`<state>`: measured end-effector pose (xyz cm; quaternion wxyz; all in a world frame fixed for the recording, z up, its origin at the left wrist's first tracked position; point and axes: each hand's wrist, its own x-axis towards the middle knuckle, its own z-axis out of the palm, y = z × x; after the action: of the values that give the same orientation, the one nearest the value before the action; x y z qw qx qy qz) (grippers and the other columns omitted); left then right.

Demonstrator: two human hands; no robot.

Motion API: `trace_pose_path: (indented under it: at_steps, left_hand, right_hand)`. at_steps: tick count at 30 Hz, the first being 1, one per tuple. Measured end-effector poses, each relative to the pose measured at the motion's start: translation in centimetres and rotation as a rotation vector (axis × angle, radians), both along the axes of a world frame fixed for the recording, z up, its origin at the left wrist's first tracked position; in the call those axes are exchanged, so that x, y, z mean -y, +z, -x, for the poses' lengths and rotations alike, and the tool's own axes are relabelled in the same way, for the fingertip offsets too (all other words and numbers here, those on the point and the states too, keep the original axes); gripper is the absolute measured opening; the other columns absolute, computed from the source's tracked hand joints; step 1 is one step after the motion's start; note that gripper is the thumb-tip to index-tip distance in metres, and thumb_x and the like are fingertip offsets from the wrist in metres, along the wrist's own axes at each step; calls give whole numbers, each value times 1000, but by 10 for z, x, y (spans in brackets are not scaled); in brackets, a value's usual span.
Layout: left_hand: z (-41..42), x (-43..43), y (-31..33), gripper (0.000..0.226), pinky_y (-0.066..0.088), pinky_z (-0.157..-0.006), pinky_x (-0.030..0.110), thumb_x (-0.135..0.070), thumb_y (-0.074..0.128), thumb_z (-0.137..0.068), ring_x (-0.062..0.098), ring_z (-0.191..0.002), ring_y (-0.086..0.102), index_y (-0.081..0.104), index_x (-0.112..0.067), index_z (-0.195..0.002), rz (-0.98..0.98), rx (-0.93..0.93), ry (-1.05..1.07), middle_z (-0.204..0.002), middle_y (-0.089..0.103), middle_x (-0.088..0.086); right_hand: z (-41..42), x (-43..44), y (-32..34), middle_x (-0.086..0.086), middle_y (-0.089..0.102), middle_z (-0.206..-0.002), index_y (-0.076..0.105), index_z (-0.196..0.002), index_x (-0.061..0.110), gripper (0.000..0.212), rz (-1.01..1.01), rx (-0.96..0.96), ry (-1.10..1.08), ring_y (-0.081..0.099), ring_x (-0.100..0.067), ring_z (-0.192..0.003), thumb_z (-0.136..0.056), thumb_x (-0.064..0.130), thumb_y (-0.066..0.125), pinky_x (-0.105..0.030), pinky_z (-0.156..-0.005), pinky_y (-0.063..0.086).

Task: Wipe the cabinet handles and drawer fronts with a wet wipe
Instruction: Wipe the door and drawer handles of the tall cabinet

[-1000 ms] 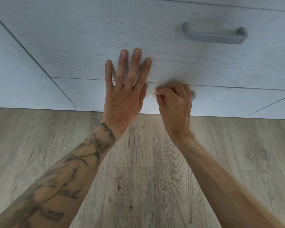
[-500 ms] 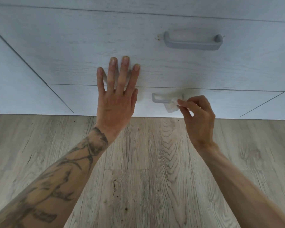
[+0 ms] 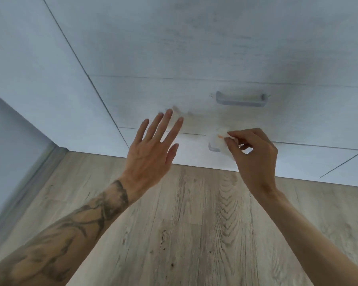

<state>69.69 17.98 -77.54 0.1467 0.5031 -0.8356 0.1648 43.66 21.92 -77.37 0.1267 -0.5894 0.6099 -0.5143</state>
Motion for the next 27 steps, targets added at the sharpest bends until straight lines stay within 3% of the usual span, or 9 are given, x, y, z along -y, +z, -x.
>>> trace_pose_path:
  at_steps: [8, 14, 22, 27]
  left_hand:
    - [-98, -16, 123, 64, 23, -132, 48, -50, 29, -114, 25, -161, 27, 24, -21, -171, 88, -49, 194, -176, 22, 6]
    - [-189, -7, 218, 67, 19, -134, 47, -53, 25, -113, 24, -163, 23, 23, -19, -171, 161, -120, 267, -176, 22, 7]
    - [-295, 42, 329, 64, 25, -132, 50, -49, 34, -113, 27, -161, 28, 30, -16, -169, 312, -211, 182, -174, 28, 7]
    - [-336, 83, 396, 64, 20, -133, 49, -49, 29, -115, 27, -162, 25, 28, -16, -169, 407, -267, 96, -175, 26, 8]
  right_hand:
    - [-92, 28, 124, 5, 70, -91, 81, -101, 18, 14, 200, -56, 193, 64, -2, -77, -90, 10, 83, -5, -71, 42]
    - [-187, 44, 215, 8, 69, -92, 81, -102, 20, 15, 315, -64, 224, 64, -2, -77, -91, 10, 83, -7, -70, 43]
    - [-300, 64, 333, 12, 68, -88, 83, -101, 22, 14, 390, -36, 145, 64, -10, -75, -90, 13, 84, -7, -67, 42]
    - [-344, 70, 404, 12, 65, -88, 82, -100, 19, 10, 434, -3, 57, 57, -6, -63, -92, 13, 82, -7, -65, 40]
